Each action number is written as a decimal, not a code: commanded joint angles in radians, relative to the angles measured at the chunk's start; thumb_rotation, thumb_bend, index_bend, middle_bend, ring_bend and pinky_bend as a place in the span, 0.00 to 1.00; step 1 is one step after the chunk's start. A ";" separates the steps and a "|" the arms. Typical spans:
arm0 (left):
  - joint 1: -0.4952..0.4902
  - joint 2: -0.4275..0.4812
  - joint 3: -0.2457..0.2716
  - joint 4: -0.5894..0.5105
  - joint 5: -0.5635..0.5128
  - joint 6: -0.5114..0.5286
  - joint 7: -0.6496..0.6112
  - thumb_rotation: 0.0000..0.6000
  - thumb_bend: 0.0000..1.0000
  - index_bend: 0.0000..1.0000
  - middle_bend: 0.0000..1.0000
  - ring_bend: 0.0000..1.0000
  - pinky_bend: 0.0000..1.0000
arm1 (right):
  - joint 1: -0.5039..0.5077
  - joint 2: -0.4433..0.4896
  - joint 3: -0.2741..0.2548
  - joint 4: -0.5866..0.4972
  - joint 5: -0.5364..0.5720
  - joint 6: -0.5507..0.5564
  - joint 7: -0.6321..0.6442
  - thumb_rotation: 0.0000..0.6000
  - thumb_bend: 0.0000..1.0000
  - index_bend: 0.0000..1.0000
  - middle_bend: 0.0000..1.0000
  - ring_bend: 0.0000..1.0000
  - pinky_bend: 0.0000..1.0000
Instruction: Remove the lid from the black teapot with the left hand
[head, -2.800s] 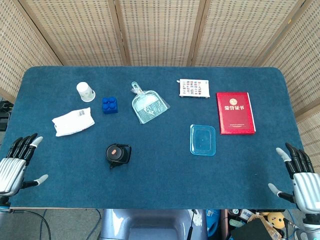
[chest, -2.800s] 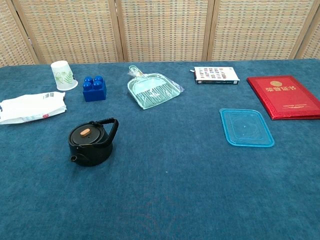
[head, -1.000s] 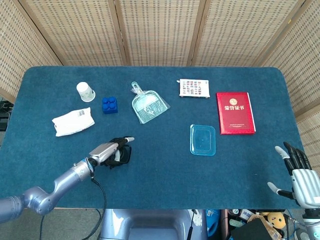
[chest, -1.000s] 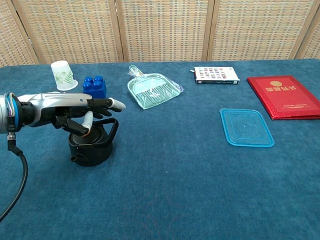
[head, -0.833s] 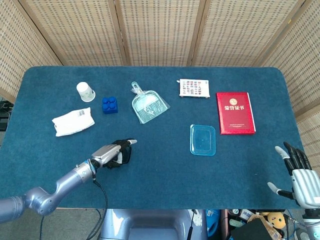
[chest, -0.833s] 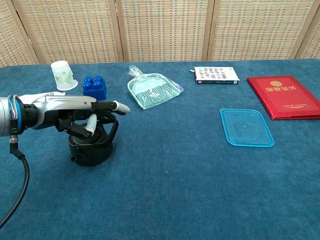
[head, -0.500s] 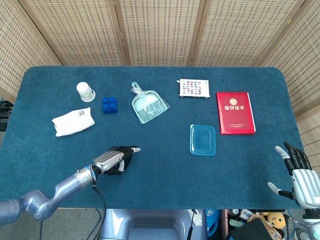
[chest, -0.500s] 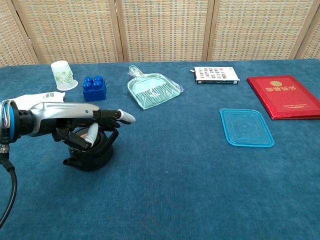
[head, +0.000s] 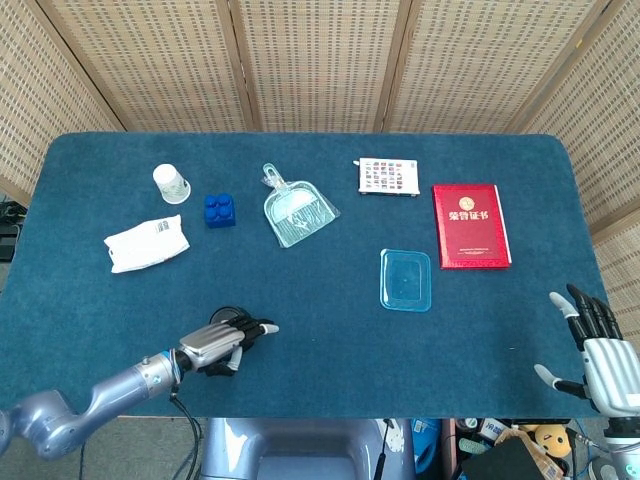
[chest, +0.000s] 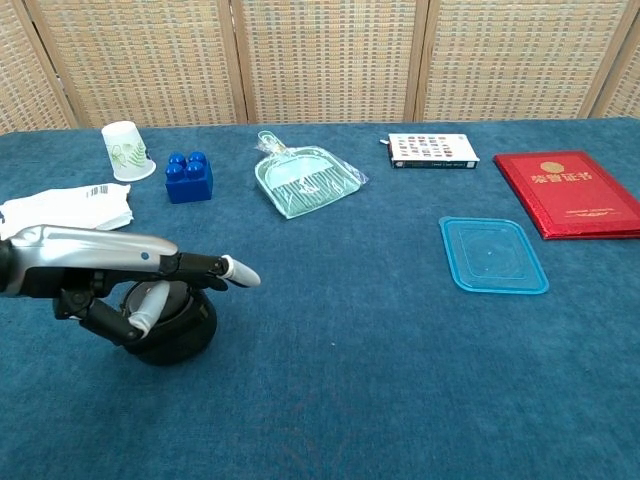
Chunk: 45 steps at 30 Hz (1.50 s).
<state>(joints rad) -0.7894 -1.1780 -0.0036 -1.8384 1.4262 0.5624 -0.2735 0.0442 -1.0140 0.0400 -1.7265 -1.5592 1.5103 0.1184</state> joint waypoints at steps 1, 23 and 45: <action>0.011 0.032 0.012 -0.029 0.018 0.032 0.017 1.00 1.00 0.00 0.00 0.00 0.00 | 0.000 0.000 -0.001 -0.001 -0.002 0.001 -0.002 1.00 0.00 0.00 0.00 0.00 0.00; 0.187 -0.054 -0.018 -0.020 -0.325 0.423 0.564 1.00 0.36 0.30 0.00 0.00 0.00 | 0.000 -0.003 -0.004 -0.004 -0.007 0.000 -0.012 1.00 0.00 0.00 0.00 0.00 0.00; 0.184 -0.142 -0.021 0.013 -0.369 0.439 0.645 1.00 0.36 0.40 0.00 0.00 0.00 | 0.002 0.000 -0.007 -0.003 -0.007 -0.004 -0.006 1.00 0.00 0.00 0.00 0.00 0.00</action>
<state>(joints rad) -0.6042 -1.3172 -0.0236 -1.8253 1.0603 1.0023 0.3685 0.0457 -1.0142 0.0336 -1.7299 -1.5664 1.5068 0.1121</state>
